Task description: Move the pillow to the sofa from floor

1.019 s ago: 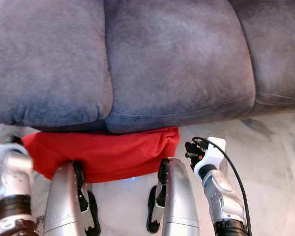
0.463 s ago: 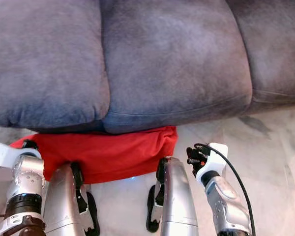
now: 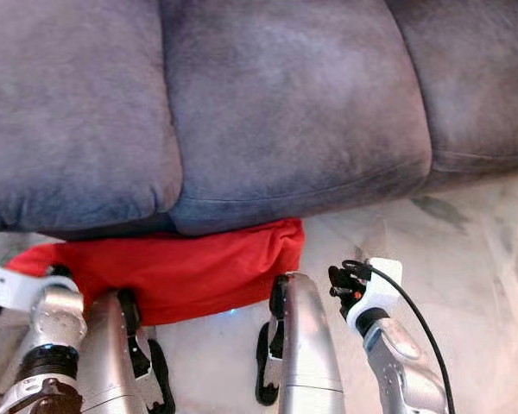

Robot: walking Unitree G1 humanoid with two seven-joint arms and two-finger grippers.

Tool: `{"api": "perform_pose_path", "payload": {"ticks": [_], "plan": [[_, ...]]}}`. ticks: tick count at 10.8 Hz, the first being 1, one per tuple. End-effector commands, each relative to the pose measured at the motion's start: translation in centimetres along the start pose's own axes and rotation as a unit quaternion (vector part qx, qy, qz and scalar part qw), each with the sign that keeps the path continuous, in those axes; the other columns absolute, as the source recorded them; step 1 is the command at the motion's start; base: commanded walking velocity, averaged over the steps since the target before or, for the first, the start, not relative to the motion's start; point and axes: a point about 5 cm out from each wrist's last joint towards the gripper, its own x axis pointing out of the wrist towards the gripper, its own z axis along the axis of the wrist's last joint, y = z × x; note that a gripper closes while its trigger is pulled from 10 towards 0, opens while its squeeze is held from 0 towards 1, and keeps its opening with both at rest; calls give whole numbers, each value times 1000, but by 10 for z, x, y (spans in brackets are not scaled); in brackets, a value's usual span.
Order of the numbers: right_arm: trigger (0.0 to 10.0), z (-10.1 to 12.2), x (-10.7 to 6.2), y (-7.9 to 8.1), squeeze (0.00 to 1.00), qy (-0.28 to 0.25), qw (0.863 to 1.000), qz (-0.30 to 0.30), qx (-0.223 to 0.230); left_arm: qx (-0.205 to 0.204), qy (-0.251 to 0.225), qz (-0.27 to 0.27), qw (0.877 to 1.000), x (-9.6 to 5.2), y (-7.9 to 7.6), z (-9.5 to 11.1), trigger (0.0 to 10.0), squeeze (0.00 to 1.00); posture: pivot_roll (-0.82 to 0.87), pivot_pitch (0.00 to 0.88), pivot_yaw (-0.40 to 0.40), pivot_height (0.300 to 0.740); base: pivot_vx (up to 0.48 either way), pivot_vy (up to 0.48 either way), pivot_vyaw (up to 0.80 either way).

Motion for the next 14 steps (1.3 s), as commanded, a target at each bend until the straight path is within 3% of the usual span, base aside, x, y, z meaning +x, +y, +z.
{"api": "perform_pose_path", "payload": {"ticks": [1, 5, 6, 7, 10, 14], "plan": [[10000, -10, -8, -6, 0, 18, 1000, -12, 9, -7, 29, 29, 999, 2, 19, -14, 10000, 0, 25, 586, -176, 524, 0, 0, 0], [10000, -11, -14, -4, 0, 25, 1000, -11, 10, -16, 68, 43, 997, 4, 21, -29, 10000, 0, 8, 598, -184, 524, 0, 0, 0], [10000, -11, -15, -4, 0, 28, 999, -12, 11, -5, 67, 58, 996, 4, 23, -30, 3059, 0, 8, 598, -184, 524, 0, 0, 0], [10000, -11, -15, -4, 0, 28, 999, -12, 12, -9, 62, 58, 996, 5, 23, -28, 0, 0, 12, 590, -182, 524, 0, 0, 0], [10000, -10, -11, -3, 0, 26, 1000, -11, 13, -14, 49, 62, 997, 9, 25, -21, 0, 0, 20, 572, -174, 524, 0, 0, 0], [10000, -10, -2, -2, 0, 22, 1000, -14, 17, -33, -27, 0, 999, 8, -2, 7, 0, 0, 47, 532, -160, 524, 0, 0, 0]]}}
